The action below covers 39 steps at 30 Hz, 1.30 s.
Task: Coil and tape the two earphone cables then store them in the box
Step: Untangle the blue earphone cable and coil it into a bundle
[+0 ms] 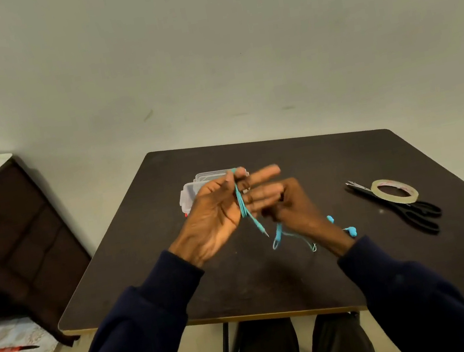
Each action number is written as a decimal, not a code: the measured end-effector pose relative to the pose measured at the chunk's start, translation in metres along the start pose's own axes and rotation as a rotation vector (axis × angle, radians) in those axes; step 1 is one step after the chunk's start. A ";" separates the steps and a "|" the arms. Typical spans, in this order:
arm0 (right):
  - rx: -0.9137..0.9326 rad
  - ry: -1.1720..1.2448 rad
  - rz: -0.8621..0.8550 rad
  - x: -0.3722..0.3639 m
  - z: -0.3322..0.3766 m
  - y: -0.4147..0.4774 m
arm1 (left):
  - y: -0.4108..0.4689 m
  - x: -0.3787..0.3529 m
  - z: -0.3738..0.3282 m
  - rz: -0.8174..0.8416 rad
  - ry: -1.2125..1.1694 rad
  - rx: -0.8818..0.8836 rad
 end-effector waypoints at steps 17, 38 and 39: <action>0.209 -0.936 0.196 -0.013 0.060 -0.024 | 0.000 0.039 0.002 -0.337 0.887 -0.098; -0.087 0.268 -0.022 -0.019 0.003 -0.009 | 0.010 -0.003 -0.014 -0.007 -0.066 0.039; -0.116 0.293 -0.018 -0.022 -0.002 -0.011 | 0.012 -0.003 -0.015 -0.019 -0.089 0.016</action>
Point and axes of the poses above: each hand's wrist, its own y-axis towards the middle knuckle, its own x-axis out of the back of the hand, z = x × y, the point moved 6 cm from there along y, towards the middle knuckle, and after that the axes turned 8 degrees about y, right-handed, at the moved point
